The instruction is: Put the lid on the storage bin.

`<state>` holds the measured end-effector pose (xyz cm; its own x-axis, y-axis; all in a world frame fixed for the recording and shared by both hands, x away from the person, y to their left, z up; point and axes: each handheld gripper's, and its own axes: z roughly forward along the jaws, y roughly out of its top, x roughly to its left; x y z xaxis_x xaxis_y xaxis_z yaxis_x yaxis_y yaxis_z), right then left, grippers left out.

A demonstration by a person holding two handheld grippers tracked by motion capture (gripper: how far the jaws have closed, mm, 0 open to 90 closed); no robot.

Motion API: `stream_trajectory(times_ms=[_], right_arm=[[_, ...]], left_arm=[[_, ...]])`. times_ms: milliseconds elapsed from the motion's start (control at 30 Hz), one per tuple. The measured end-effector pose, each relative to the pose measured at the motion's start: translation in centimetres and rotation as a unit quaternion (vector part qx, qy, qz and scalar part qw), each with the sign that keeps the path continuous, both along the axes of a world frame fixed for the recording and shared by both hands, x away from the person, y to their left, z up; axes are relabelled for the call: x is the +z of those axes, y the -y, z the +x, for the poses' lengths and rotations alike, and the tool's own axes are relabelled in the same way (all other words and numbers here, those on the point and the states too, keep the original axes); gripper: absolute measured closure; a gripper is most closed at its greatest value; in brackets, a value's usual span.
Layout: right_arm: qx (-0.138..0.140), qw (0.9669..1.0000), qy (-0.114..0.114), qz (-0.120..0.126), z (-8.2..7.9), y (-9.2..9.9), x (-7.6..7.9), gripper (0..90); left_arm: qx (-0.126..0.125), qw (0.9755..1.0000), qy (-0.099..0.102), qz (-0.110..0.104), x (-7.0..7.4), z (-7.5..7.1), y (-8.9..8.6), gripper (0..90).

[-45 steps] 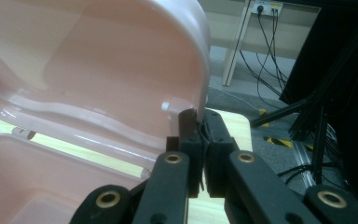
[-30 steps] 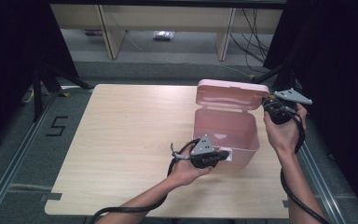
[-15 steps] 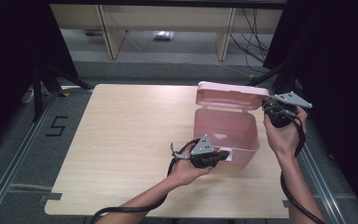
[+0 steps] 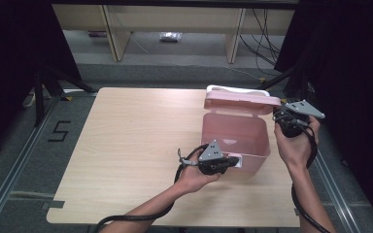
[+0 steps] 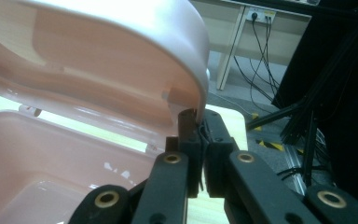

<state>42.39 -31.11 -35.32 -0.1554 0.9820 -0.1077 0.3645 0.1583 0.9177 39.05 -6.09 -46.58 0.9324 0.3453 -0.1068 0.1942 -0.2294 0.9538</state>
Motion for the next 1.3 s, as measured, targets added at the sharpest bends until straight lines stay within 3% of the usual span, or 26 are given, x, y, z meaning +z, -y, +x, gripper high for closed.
stream_trajectory(times_ms=[133, 667, 767, 900, 933, 1100, 1133, 1167, 1300], right_arm=[[0.001, 0.9999, 0.006, -0.010, -0.2, 0.1, -0.2, 88.6], [-0.008, 0.9999, 0.006, 0.006, -1.2, -0.3, -1.0, 88.4], [-0.004, 0.9999, 0.013, -0.006, -1.3, -0.1, -1.1, 88.4], [-0.013, 0.9999, 0.003, 0.008, -1.7, -0.4, -1.3, 88.3], [-0.008, 0.9999, 0.012, -0.001, -1.6, -0.2, -1.4, 88.3], [-0.008, 0.9999, 0.011, 0.004, -1.8, -0.3, -1.7, 88.2], [-0.010, 0.9999, 0.012, -0.006, -1.9, -0.2, -1.7, 88.1], [-0.017, 0.9998, 0.006, 0.010, -2.1, -0.5, -1.8, 88.0], [-0.009, 0.9999, 0.010, 0.000, -2.3, -0.2, -2.1, 87.9]], left_arm=[[0.000, 1.0000, 0.000, -0.001, 0.0, 0.0, 0.0, 90.0], [0.001, 1.0000, -0.001, -0.001, 0.0, 0.0, 0.0, 90.0], [0.002, 1.0000, -0.001, 0.000, 0.0, -0.1, 0.0, 90.0], [0.003, 1.0000, -0.002, 0.001, 0.1, -0.1, 0.0, 90.0], [0.003, 1.0000, -0.001, 0.002, 0.1, -0.1, 0.0, 90.0], [0.002, 1.0000, 0.002, -0.005, 0.0, -0.1, 0.1, 90.0], [0.002, 1.0000, 0.003, -0.007, 0.0, -0.1, 0.1, 90.0], [0.003, 1.0000, 0.004, -0.008, 0.0, -0.1, 0.1, 90.0], [0.004, 1.0000, 0.005, -0.005, 0.2, -0.3, 0.0, 89.9]])
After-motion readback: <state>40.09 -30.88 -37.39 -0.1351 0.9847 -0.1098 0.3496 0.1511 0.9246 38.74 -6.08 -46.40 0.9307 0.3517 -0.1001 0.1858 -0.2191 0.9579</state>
